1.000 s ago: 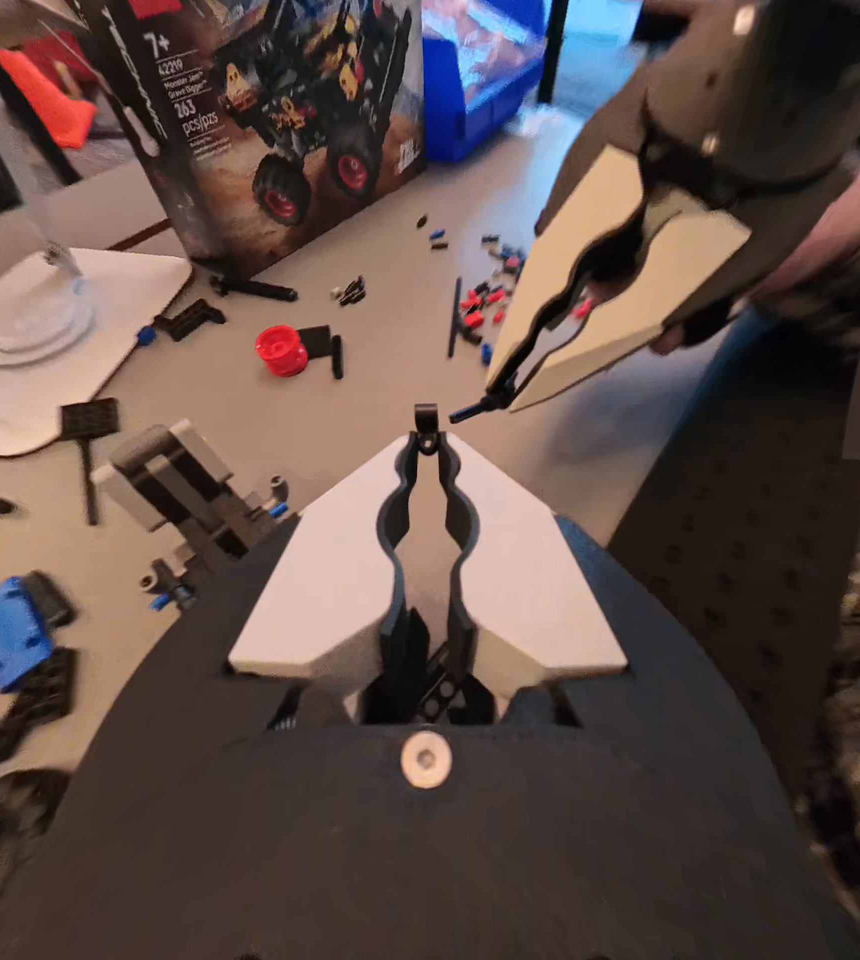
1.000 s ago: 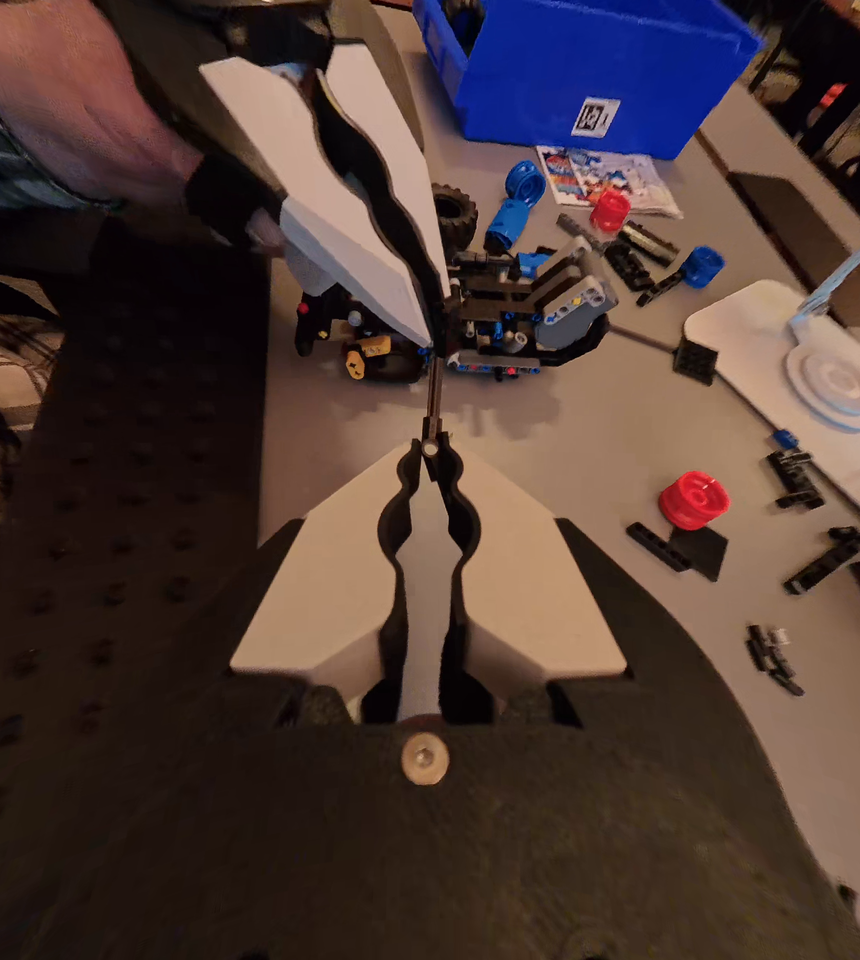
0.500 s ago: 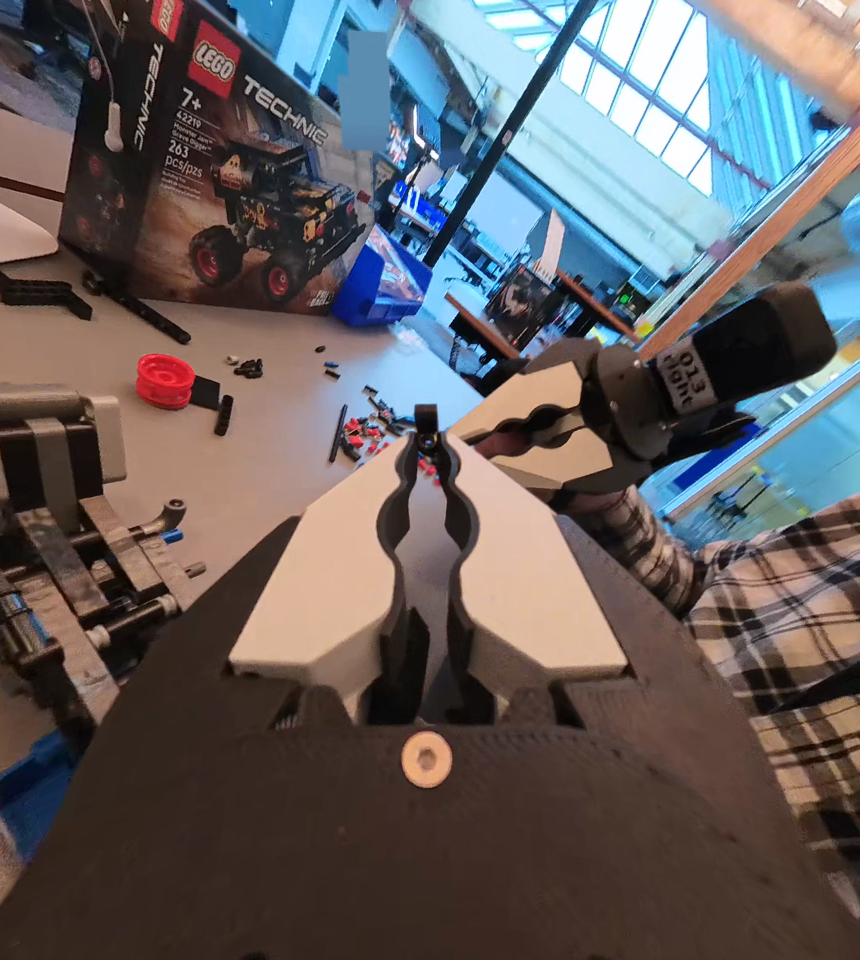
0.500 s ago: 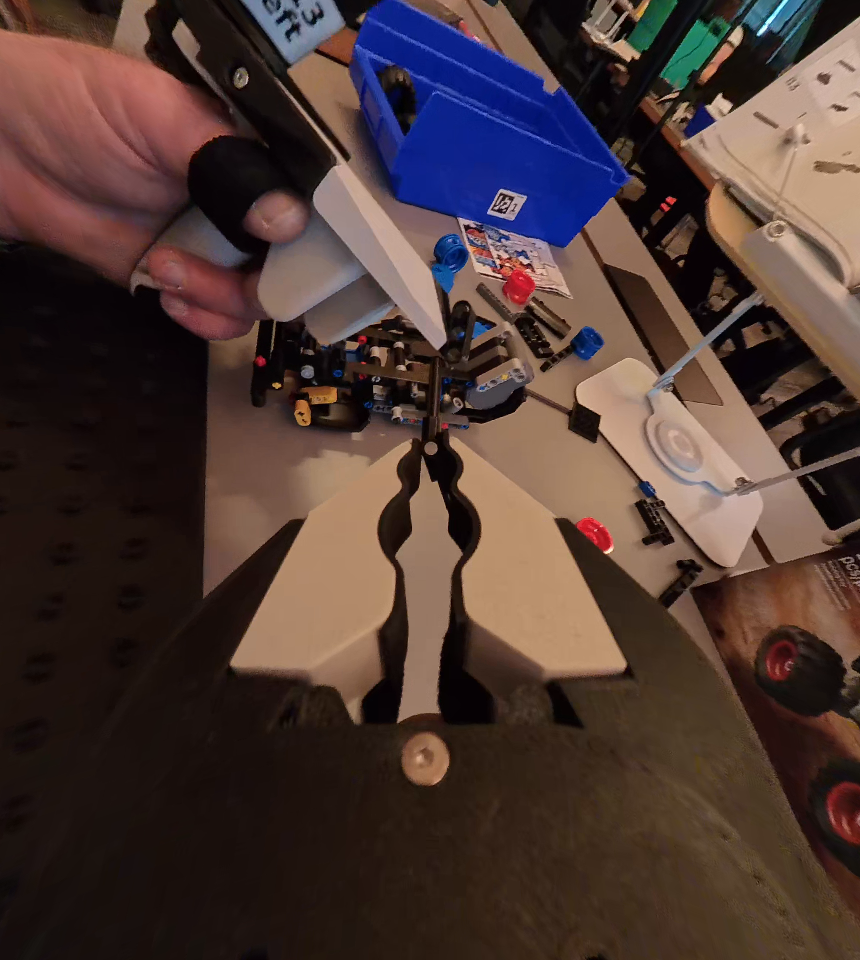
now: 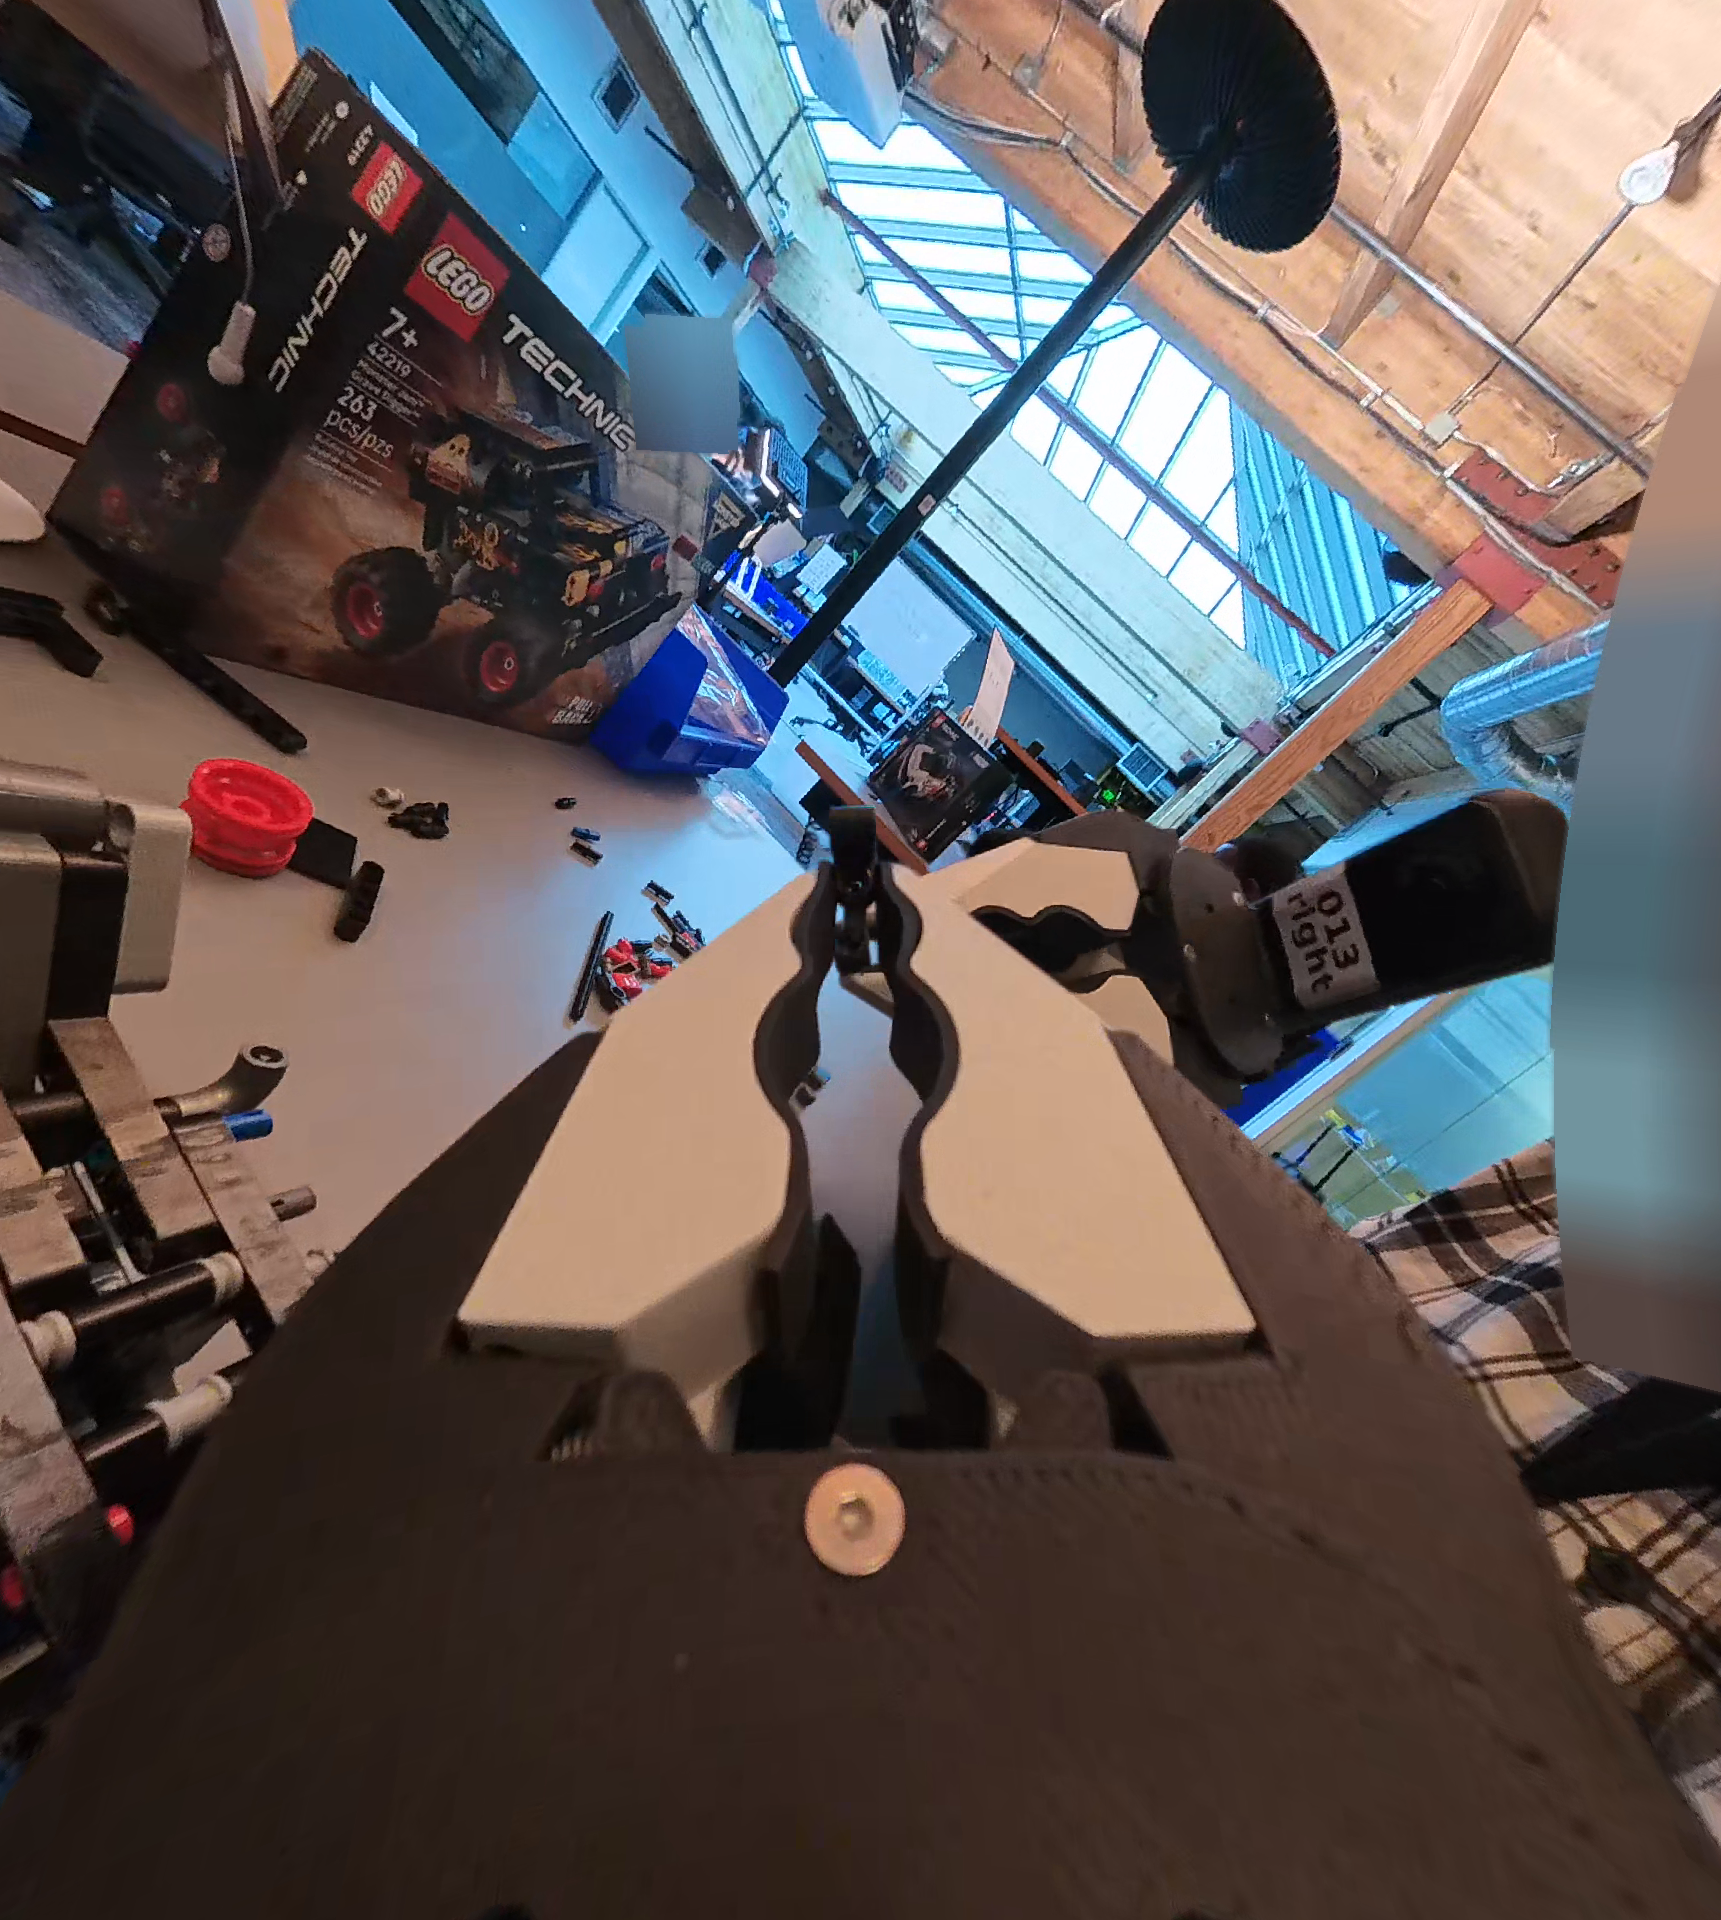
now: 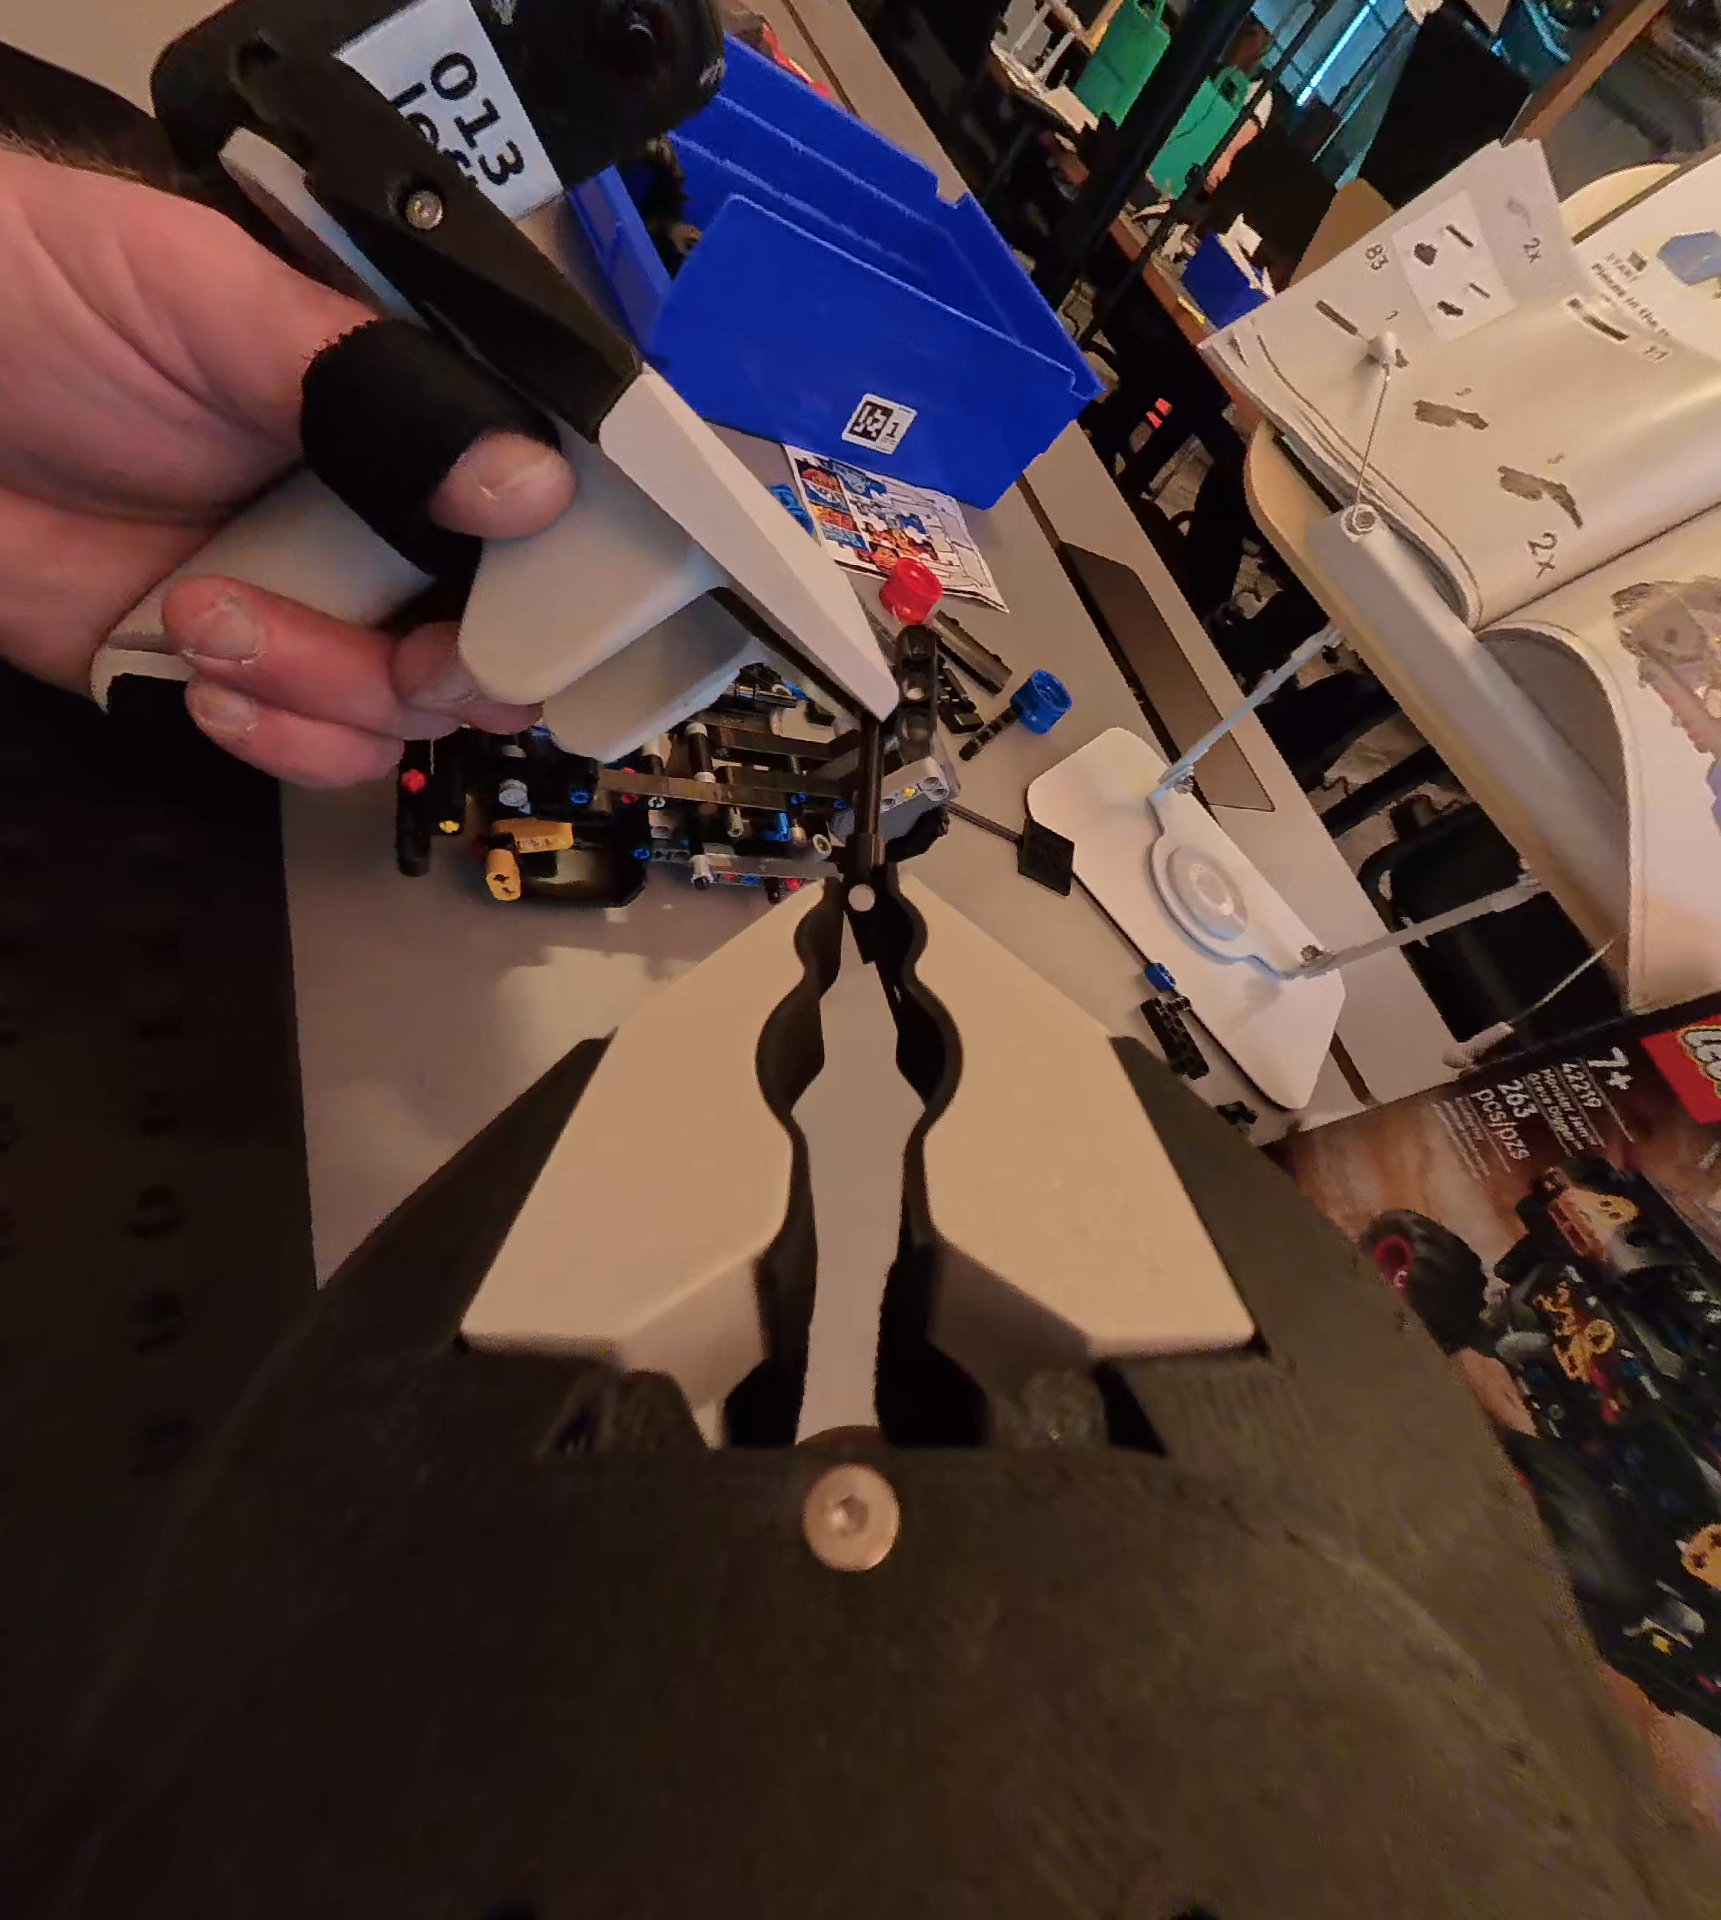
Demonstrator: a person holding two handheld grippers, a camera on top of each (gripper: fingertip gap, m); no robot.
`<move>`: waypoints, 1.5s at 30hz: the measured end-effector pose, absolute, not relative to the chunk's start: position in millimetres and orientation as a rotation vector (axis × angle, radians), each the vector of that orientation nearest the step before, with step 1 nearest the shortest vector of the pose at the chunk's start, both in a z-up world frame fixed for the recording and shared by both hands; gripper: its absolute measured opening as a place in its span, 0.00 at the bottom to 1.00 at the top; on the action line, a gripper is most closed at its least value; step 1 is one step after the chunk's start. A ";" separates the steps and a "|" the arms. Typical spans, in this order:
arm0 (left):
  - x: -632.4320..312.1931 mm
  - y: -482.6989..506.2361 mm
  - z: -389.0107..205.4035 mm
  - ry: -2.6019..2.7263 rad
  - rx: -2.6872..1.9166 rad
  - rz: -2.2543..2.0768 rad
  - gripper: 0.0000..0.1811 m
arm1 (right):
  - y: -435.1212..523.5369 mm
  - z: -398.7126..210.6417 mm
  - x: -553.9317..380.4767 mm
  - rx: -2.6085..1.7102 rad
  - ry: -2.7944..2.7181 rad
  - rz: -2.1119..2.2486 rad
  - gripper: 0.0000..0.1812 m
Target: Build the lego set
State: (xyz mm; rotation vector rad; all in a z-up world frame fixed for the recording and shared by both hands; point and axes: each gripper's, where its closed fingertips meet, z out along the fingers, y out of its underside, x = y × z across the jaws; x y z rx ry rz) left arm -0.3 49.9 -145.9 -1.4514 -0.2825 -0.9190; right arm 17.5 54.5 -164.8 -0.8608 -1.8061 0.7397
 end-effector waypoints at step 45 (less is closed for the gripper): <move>4.1 53.3 -151.4 -0.338 -1.457 -0.830 0.03 | 52.0 -165.5 10.2 -0.894 -1.774 0.785 0.02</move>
